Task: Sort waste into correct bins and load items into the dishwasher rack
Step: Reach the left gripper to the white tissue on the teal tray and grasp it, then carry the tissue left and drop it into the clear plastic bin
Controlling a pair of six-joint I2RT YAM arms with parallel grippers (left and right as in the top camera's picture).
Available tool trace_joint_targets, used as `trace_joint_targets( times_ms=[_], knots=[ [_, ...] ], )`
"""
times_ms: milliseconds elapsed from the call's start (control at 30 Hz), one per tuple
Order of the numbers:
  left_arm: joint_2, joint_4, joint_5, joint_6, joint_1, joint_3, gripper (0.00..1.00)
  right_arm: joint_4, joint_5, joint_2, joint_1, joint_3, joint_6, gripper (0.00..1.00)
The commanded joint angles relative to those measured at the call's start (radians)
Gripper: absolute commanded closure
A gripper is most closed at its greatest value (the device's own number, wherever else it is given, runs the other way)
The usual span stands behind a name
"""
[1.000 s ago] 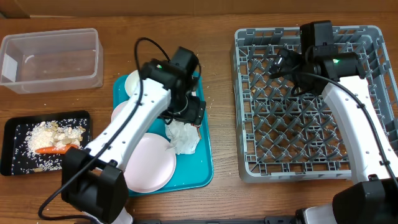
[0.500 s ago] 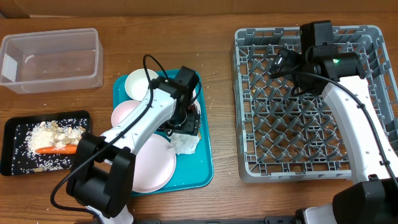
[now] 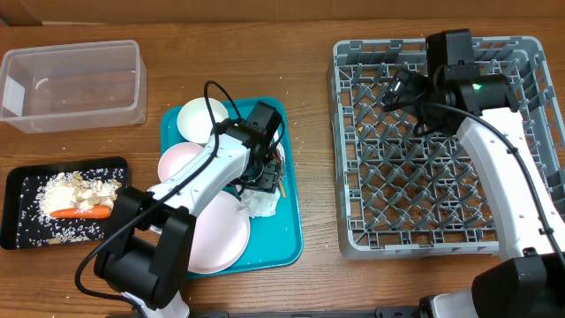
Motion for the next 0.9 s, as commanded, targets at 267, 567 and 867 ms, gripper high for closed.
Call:
trace_joint_targets(
  times_ms=[267, 567, 867],
  knots=[
    [0.008, 0.001, -0.035, 0.024, -0.007, -0.013, 0.92, 0.005, 0.002, -0.027, 0.0, 0.01, 0.008, 0.0],
    [-0.014, -0.156, -0.037, 0.023, -0.002, 0.123, 0.96, 0.005, 0.002, -0.027, 0.0, 0.01, 0.008, 0.0],
    [-0.034, -0.373, -0.04, 0.024, 0.04, 0.476, 0.96, 0.005, 0.002, -0.027, 0.0, 0.01, 0.008, 0.0]
  ],
)
